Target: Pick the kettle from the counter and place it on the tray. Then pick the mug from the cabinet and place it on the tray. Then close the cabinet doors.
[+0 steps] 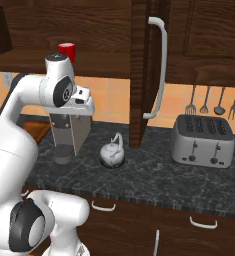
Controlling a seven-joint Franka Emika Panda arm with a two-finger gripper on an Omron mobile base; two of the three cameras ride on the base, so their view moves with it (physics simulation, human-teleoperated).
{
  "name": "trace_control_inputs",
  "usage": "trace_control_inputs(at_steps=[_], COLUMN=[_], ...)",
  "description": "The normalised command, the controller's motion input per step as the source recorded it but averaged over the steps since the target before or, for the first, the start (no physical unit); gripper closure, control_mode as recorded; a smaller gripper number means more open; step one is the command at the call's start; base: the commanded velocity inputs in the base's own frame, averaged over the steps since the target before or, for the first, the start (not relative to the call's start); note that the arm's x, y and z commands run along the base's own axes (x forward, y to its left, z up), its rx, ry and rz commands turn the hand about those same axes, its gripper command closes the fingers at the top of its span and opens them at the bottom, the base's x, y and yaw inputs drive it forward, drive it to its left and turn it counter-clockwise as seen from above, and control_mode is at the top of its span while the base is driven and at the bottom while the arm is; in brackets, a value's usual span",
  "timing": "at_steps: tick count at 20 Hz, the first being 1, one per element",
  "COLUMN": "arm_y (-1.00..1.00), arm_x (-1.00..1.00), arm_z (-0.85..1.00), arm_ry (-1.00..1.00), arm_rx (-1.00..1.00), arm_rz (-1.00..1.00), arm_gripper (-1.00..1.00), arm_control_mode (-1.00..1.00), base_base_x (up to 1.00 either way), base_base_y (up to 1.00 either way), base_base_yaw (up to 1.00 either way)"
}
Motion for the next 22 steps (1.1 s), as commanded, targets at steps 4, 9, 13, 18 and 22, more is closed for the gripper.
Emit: trace_control_inputs(at_steps=[4, 9, 13, 18, 22], arm_y=[-0.40, -0.75, -0.32, -0.25, -0.46], arm_x=[0.08, 0.02, 0.13, 0.14, 0.31], arm_z=[-0.14, -0.18, -0.39, -0.99, -0.72], arm_ry=[0.00, 0.05, 0.00, -0.02, 0.00], arm_rx=[0.00, 0.00, 0.00, 0.01, 0.09], arm_rz=[0.00, -0.01, 0.00, 0.00, 0.00], arm_gripper=[-1.00, -1.00, -1.00, -1.00, -1.00], arm_control_mode=[-1.00, -1.00, -1.00, -1.00, -1.00], base_base_x=[0.00, 0.00, 0.00, 0.00, 0.00], base_base_y=[0.00, 0.00, 0.00, 0.00, 0.00], base_base_yaw=[0.00, 0.00, 0.00, 0.00, 0.00])
